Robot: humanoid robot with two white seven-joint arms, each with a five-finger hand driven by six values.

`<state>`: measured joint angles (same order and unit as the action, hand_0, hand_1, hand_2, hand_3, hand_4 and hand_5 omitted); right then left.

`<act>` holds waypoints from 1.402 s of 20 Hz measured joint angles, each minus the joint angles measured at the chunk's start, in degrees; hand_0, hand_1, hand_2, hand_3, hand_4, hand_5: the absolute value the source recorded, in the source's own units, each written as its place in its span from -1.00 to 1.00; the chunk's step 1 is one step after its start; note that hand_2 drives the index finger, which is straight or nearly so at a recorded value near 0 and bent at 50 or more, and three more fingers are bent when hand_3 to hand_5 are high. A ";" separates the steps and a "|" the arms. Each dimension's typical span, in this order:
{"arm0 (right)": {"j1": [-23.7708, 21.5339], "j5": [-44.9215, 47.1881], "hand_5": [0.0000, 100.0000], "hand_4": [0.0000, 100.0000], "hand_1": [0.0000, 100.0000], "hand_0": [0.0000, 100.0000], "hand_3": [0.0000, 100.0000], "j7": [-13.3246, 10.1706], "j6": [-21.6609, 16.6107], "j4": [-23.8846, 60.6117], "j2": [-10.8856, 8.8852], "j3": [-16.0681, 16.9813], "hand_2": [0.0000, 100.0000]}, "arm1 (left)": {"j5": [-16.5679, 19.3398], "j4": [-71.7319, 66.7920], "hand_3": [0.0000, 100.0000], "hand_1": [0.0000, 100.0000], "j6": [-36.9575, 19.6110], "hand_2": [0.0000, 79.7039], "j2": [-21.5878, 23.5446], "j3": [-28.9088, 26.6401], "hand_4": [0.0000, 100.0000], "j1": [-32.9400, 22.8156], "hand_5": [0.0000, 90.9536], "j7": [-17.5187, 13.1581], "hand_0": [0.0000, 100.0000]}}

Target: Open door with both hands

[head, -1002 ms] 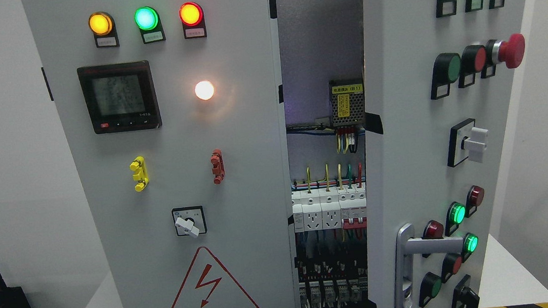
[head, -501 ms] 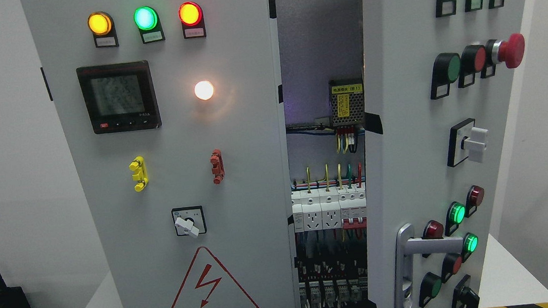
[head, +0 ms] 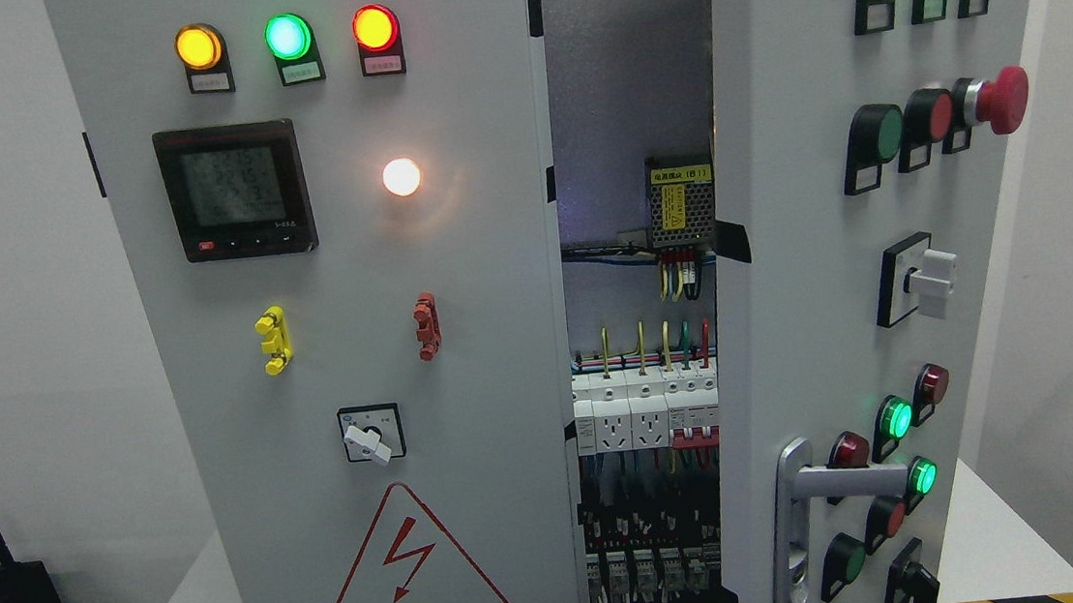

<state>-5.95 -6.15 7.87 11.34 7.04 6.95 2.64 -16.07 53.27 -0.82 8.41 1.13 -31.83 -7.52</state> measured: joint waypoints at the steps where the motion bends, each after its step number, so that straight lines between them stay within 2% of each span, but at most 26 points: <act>1: 0.00 0.00 -1.00 -1.00 -1.00 -0.24 -1.00 0.00 0.00 0.00 0.00 0.00 -1.00 | -2.11 3.68 -1.00 -1.00 -0.10 -1.00 1.26 -0.60 -1.00 -1.94 -1.00 0.01 -1.00; 6: 0.00 0.00 -1.00 -1.00 -1.00 -0.24 -1.00 0.00 0.00 0.00 0.00 0.00 -1.00 | -13.79 20.03 -1.00 -1.00 -1.62 -1.00 8.55 -5.71 -1.00 -10.09 -1.00 -0.37 -1.00; 10: 0.01 0.00 -1.00 -1.00 -1.00 -0.24 -1.00 0.00 0.00 0.01 0.00 0.00 -1.00 | -24.82 30.19 -1.00 -1.00 -2.73 -1.00 15.36 -11.91 -1.00 -14.49 -1.00 -2.13 -1.00; 16: 0.01 0.00 -1.00 -1.00 -1.00 -0.24 -1.00 0.00 0.00 0.00 0.00 0.00 -1.00 | -40.37 40.17 -1.00 -1.00 -3.12 -1.00 25.36 -22.37 -1.00 -17.43 -1.00 -8.49 -1.00; 22: 0.01 0.00 -1.00 -1.00 -1.00 -0.24 -1.00 0.00 0.00 0.00 0.00 0.00 -1.00 | -50.69 46.45 -1.00 -1.00 -2.71 -1.00 33.89 -31.54 -1.00 -18.43 -1.00 -16.24 -1.00; 28: 0.00 0.00 -1.00 -1.00 -1.00 -0.24 -1.00 0.00 0.00 0.00 -0.01 0.00 -1.00 | -57.21 49.98 -1.00 -1.00 -2.50 -1.00 41.44 -38.80 -1.00 -18.51 -1.00 -21.94 -1.00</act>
<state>-5.95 -6.15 7.87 11.34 7.04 6.94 2.64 -73.28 103.26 -3.33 49.84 -37.68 -50.35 -29.46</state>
